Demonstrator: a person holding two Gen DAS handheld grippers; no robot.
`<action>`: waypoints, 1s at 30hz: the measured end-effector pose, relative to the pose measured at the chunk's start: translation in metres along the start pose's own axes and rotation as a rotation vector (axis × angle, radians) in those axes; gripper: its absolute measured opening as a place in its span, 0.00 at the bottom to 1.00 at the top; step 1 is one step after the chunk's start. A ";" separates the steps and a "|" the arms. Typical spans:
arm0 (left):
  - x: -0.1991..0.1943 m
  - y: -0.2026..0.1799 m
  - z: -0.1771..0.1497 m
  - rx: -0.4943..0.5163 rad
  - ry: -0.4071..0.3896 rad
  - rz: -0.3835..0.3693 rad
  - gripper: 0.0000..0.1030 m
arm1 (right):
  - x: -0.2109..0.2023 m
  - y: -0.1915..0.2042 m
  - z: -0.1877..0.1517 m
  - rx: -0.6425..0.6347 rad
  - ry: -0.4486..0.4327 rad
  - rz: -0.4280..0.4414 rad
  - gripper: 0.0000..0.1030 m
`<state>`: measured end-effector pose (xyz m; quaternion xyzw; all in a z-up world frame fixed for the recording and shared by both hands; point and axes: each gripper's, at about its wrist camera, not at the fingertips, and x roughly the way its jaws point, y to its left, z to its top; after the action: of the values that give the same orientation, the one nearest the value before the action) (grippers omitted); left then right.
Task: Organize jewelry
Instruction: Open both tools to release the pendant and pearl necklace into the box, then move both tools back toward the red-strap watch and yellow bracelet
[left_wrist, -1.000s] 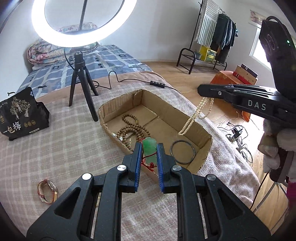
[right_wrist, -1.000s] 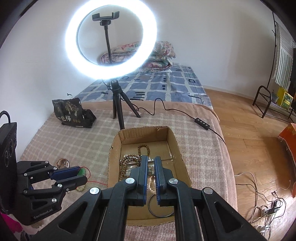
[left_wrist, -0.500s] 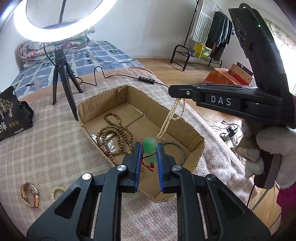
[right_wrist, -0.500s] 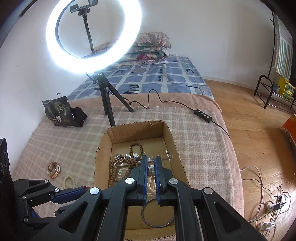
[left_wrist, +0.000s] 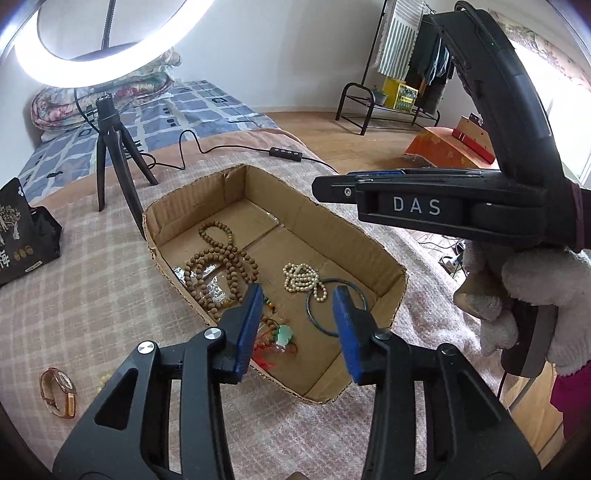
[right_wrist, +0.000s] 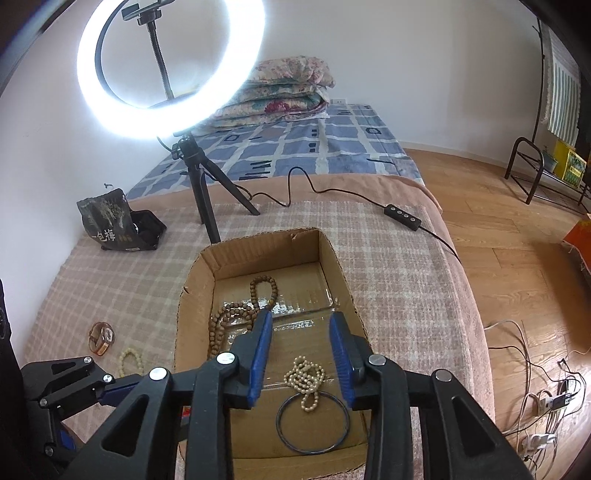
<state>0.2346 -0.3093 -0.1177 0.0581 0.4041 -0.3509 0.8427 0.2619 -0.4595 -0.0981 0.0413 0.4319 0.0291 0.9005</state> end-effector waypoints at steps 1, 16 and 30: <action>0.000 0.000 -0.001 -0.001 0.002 0.001 0.39 | 0.000 0.000 0.000 0.001 0.001 -0.005 0.38; -0.024 0.004 -0.010 0.008 -0.008 0.028 0.39 | -0.024 0.007 -0.003 0.016 -0.043 -0.108 0.92; -0.069 0.042 -0.027 0.009 -0.044 0.100 0.39 | -0.055 0.032 -0.009 -0.014 -0.104 -0.164 0.99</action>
<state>0.2143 -0.2302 -0.0937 0.0744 0.3806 -0.3111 0.8676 0.2196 -0.4321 -0.0580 0.0012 0.3864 -0.0440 0.9213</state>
